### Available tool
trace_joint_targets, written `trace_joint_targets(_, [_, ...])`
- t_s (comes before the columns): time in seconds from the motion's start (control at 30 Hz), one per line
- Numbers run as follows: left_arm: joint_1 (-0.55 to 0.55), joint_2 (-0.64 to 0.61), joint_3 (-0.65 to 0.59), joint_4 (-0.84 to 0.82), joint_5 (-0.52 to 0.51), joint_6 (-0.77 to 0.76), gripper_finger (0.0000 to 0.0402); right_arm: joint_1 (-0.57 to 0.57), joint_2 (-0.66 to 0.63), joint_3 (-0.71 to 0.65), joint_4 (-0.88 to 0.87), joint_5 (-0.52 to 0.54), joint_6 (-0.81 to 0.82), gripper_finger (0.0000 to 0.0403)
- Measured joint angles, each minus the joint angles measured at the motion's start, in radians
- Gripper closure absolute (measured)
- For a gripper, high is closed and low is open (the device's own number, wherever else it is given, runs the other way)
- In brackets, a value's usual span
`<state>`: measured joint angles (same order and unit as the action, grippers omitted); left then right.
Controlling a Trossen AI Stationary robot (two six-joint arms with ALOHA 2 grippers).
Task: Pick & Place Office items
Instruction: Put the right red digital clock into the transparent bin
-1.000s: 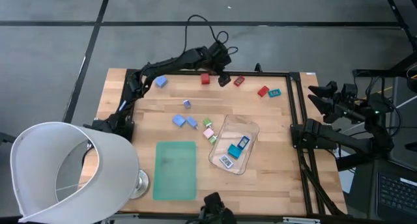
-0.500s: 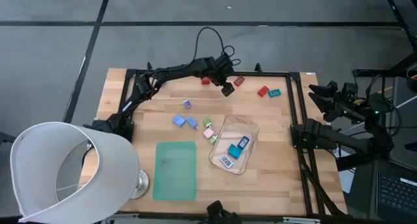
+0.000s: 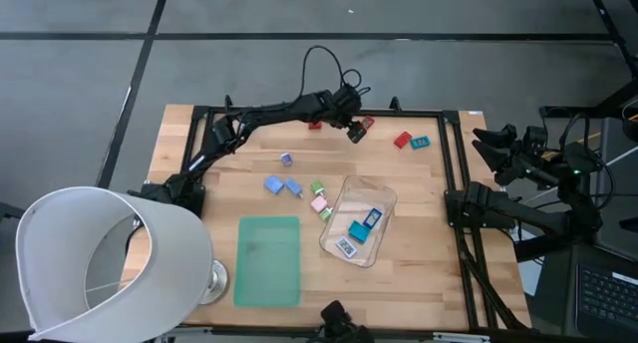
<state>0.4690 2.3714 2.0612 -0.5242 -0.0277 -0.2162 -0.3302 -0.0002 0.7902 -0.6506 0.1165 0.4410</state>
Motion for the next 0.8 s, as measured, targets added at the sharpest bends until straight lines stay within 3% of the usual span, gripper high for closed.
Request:
trace_joint_targets(0.17, [0.0, -0.002, -0.002, 0.05, 0.108, -0.056, 0.0143, 0.0, 0.0, 0.0, 0.0, 0.052, 0.109, 0.014])
trace_joint_targets(0.3, [-0.015, -0.036, -0.002, 0.114, 0.181, 0.002, 0.0151, 0.0, 0.0, 0.0, 0.0, 0.097, 0.264, 0.014])
trace_joint_targets(0.4, [-0.032, -0.083, -0.002, 0.195, 0.224, 0.025, 0.0158, 0.0, 0.001, -0.004, 0.041, 0.133, 0.256, 0.014])
trace_joint_targets(0.53, [-0.03, -0.148, -0.001, 0.302, 0.242, -0.07, 0.0162, 0.0, 0.036, -0.067, 0.294, 0.187, 0.196, 0.014])
trace_joint_targets(0.7, [-0.006, -0.24, -0.001, 0.312, 0.232, -0.09, 0.0162, 0.0, 0.189, -0.218, 0.674, 0.076, 0.127, 0.014])
trace_joint_targets(0.8, [0.008, -0.295, -0.001, 0.289, 0.232, -0.08, 0.0162, 0.0, 0.318, -0.282, 0.757, 0.051, 0.094, 0.014])
